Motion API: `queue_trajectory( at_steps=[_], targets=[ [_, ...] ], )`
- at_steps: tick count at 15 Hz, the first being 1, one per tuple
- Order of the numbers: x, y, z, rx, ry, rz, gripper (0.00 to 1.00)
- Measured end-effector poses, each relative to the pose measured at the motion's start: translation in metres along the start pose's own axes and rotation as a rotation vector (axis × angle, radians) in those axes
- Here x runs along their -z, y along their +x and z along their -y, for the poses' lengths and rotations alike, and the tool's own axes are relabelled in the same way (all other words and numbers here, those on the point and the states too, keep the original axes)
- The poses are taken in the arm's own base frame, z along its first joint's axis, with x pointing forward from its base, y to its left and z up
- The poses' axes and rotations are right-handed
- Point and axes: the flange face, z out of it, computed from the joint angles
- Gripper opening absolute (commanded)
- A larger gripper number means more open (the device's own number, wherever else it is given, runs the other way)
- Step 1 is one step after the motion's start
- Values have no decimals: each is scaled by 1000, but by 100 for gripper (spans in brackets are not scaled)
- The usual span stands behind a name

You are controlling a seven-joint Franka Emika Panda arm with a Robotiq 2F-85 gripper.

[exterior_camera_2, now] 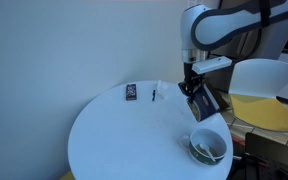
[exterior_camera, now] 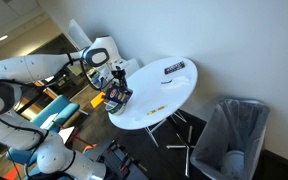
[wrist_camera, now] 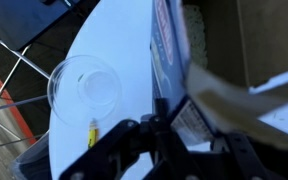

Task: Pour some of the things in the box into the mug and then stir them with the spoon

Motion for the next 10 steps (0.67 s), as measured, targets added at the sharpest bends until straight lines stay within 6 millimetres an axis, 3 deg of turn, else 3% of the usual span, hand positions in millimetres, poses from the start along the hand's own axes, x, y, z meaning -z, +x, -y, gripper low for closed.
queue_trajectory(
  at_steps=[3, 10],
  targets=[
    [3, 0, 1, 3, 6, -18, 11],
    [11, -2, 28, 22, 7, -145, 11]
  ],
)
